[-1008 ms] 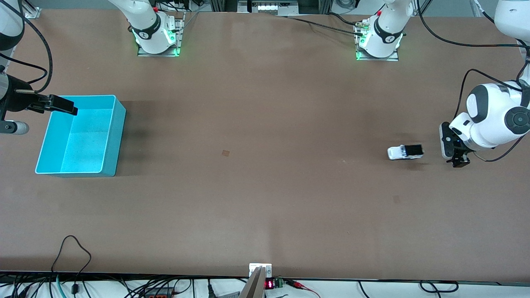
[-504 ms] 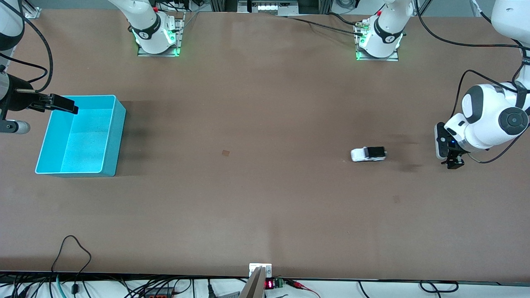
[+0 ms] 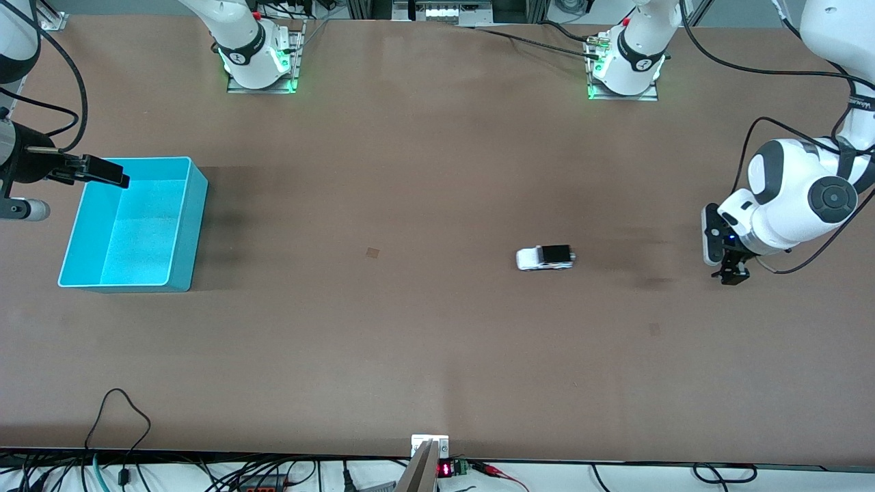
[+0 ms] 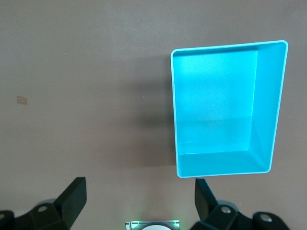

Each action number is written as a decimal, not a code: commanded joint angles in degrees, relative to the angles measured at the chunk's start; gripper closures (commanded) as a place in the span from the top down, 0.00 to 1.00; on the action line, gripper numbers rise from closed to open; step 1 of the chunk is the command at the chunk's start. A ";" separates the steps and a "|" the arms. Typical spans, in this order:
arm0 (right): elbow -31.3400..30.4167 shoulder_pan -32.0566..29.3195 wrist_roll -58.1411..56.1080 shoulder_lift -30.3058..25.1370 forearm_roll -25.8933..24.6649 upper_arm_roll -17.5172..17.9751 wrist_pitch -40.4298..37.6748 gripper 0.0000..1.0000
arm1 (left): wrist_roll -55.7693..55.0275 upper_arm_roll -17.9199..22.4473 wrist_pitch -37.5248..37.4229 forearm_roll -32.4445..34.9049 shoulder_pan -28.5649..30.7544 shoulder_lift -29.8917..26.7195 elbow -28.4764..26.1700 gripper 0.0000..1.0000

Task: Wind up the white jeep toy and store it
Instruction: 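Open the left gripper, releasing the jeep to roll, and draw back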

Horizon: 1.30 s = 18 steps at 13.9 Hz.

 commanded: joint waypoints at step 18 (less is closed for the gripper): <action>-0.84 -0.47 -0.12 -0.78 0.60 0.19 -0.74 1.00 | -51.19 0.30 -8.27 -13.32 -14.18 -5.32 7.39 1.00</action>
